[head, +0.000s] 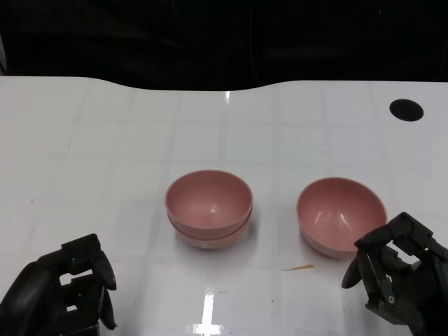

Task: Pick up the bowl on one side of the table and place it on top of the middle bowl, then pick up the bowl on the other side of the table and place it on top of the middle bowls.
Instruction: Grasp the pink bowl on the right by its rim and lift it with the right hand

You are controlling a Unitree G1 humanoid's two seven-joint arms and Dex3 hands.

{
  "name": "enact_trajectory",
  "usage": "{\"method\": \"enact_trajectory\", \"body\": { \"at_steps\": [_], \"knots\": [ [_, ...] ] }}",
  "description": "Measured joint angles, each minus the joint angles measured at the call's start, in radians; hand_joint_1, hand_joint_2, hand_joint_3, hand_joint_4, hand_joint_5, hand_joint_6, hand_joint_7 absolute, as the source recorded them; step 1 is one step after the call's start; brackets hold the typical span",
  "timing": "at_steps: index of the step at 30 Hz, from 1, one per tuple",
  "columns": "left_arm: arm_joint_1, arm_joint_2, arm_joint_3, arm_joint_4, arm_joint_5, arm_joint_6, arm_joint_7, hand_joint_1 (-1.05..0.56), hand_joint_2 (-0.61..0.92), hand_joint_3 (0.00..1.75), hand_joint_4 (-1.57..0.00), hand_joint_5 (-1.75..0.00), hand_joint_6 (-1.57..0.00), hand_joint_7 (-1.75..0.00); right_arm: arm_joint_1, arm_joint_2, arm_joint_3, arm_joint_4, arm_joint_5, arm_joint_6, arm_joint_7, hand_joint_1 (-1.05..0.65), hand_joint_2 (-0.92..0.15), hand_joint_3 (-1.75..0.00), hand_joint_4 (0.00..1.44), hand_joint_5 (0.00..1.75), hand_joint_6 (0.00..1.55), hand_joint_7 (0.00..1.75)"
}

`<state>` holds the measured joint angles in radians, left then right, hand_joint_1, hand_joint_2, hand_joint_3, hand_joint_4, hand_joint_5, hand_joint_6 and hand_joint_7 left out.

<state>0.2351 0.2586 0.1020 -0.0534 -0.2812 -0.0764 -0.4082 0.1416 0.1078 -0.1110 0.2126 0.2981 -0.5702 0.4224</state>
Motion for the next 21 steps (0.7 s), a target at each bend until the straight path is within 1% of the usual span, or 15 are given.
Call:
{"method": "enact_trajectory", "body": {
  "at_steps": [3, 4, 6, 8, 9, 10, 11, 12, 14, 15, 16, 17, 18, 19, 21],
  "knots": [
    [-0.005, 0.000, 0.000, 0.000, 0.000, 0.006, 0.000, 0.23, 0.71, 1.21, -0.80, -1.75, -0.67, -1.75, -0.001, -0.016, -0.003, 0.011, -0.121, -0.207, -0.017, -0.20, -0.69, -0.84, 0.78, 1.40, 0.84, 0.98],
    [-0.007, 0.000, 0.000, 0.001, 0.001, 0.006, 0.000, 0.23, 0.71, 1.21, -0.80, -1.75, -0.67, -1.75, -0.004, -0.023, -0.004, 0.016, -0.143, -0.255, -0.024, -0.20, -0.70, -0.84, 0.78, 1.39, 0.84, 0.97],
    [-0.008, 0.000, 0.000, 0.002, 0.001, 0.007, 0.000, 0.23, 0.71, 1.21, -0.80, -1.75, -0.67, -1.75, -0.012, -0.034, -0.005, 0.037, -0.163, -0.304, -0.044, -0.20, -0.70, -0.83, 0.78, 1.39, 0.85, 0.95],
    [-0.009, 0.000, 0.000, 0.002, 0.001, 0.007, 0.000, 0.23, 0.71, 1.21, -0.80, -1.75, -0.67, -1.75, -0.012, -0.040, -0.002, 0.056, -0.174, -0.320, -0.060, -0.20, -0.70, -0.83, 0.78, 1.39, 0.85, 0.94],
    [-0.010, 0.000, 0.000, 0.002, 0.001, 0.009, 0.000, 0.22, 0.71, 1.21, -0.80, -1.75, -0.67, -1.75, -0.018, -0.042, -0.009, 0.074, -0.205, -0.354, -0.074, -0.26, -0.81, -0.58, 0.80, 1.30, 0.89, 0.76],
    [-0.011, 0.000, 0.000, 0.003, 0.000, 0.013, 0.000, 0.22, 0.71, 1.21, -0.80, -1.75, -0.67, -1.75, -0.027, -0.048, -0.019, 0.087, -0.248, -0.410, -0.089, -0.27, -0.87, -0.47, 0.80, 1.27, 0.92, 0.66],
    [-0.013, 0.000, 0.001, 0.003, 0.000, 0.016, 0.000, 0.21, 0.71, 1.21, -0.80, -1.75, -0.67, -1.75, -0.043, -0.057, -0.033, 0.099, -0.295, -0.481, -0.107, -0.28, -0.89, -0.41, 0.81, 1.25, 0.93, 0.61],
    [-0.018, 0.000, 0.001, 0.007, 0.000, 0.017, -0.001, 0.22, 0.70, 1.21, -0.81, -1.75, -0.67, -1.75, -0.066, -0.069, -0.055, 0.103, -0.354, -0.553, -0.130, -0.34, -0.91, -0.37, 0.75, 1.13, 0.92, 0.46],
    [-0.027, 0.000, 0.002, 0.016, 0.000, 0.017, -0.003, 0.22, 0.70, 1.21, -0.82, -1.75, -0.67, -1.75, -0.104, -0.097, -0.090, 0.100, -0.447, -0.631, -0.170, -0.38, -0.92, -0.35, 0.72, 1.06, 0.92, 0.37],
    [-0.028, 0.000, 0.003, 0.019, 0.000, 0.017, -0.005, 0.22, 0.70, 1.21, -0.82, -1.75, -0.67, -1.75, -0.114, -0.107, -0.099, 0.100, -0.480, -0.648, -0.189, -0.42, -0.92, -0.36, 0.68, 0.98, 0.87, 0.31],
    [-0.029, 0.000, 0.003, 0.022, 0.000, 0.017, -0.007, 0.22, 0.70, 1.22, -0.82, -1.75, -0.68, -1.75, -0.113, -0.115, -0.111, 0.081, -0.530, -0.646, -0.206, -0.48, -0.92, -0.36, 0.64, 0.76, 0.80, 0.19],
    [-0.030, 0.000, 0.004, 0.024, 0.000, 0.017, -0.007, 0.22, 0.70, 1.22, -0.82, -1.75, -0.68, -1.75, -0.107, -0.127, -0.125, 0.043, -0.602, -0.623, -0.214, -0.53, -0.92, -0.36, 0.64, 0.56, 0.75, 0.10],
    [-0.030, 0.000, 0.005, 0.027, 0.000, 0.017, -0.007, 0.22, 0.70, 1.22, -0.82, -1.75, -0.67, -1.75, -0.098, -0.143, -0.136, -0.008, -0.678, -0.591, -0.217, -0.58, -0.92, -0.34, 0.61, 0.32, 0.66, 0.04],
    [-0.031, -0.001, 0.005, 0.028, 0.000, 0.017, -0.007, 0.22, 0.70, 1.22, -0.82, -1.75, -0.67, -1.75, -0.087, -0.161, -0.147, -0.069, -0.757, -0.552, -0.222, -0.62, -0.92, -0.33, 0.58, 0.21, 0.60, 0.02],
    [-0.032, -0.001, 0.006, 0.028, -0.001, 0.017, -0.007, 0.22, 0.70, 1.22, -0.81, -1.75, -0.67, -1.75, -0.068, -0.190, -0.163, -0.183, -0.883, -0.471, -0.235, -0.69, -0.92, -0.33, 0.50, 0.08, 0.50, 0.00]
  ]
}}
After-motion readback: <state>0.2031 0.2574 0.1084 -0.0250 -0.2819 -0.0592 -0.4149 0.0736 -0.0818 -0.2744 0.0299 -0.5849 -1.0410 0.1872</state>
